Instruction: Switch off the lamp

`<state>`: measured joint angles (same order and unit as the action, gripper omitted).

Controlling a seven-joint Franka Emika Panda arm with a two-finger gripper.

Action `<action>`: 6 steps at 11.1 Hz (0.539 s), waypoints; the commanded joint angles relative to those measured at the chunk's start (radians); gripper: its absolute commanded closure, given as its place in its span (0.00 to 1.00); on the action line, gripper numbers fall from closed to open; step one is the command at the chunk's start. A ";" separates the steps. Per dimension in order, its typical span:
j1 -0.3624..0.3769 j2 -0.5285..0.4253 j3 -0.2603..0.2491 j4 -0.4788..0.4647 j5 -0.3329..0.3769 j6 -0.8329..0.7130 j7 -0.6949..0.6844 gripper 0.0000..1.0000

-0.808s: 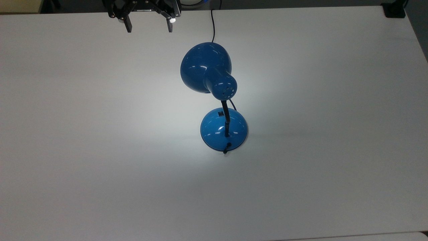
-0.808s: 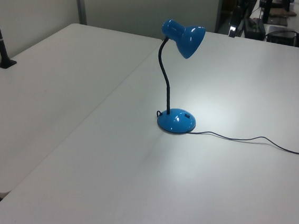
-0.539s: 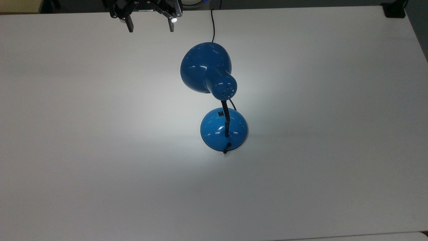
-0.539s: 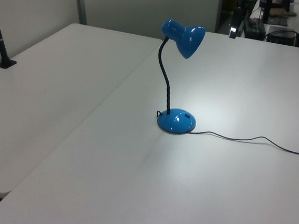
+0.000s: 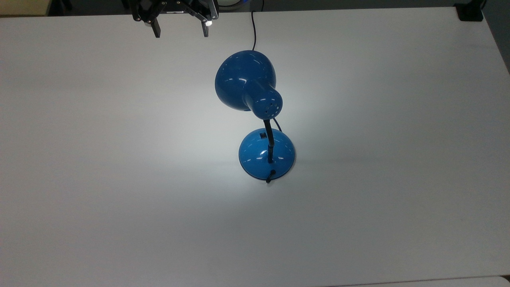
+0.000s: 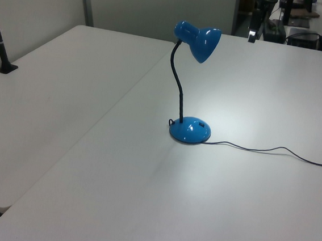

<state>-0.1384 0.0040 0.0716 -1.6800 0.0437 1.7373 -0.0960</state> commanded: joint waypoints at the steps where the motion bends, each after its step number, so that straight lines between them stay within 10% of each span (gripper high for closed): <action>1: 0.017 -0.002 0.000 -0.016 -0.043 -0.103 -0.252 0.00; 4: 0.048 0.031 0.031 -0.058 -0.065 -0.113 -0.305 0.00; 6: 0.072 0.045 0.034 -0.082 -0.062 -0.073 -0.235 0.29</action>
<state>-0.0996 0.0401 0.1073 -1.7348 -0.0049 1.6339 -0.3696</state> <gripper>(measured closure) 0.048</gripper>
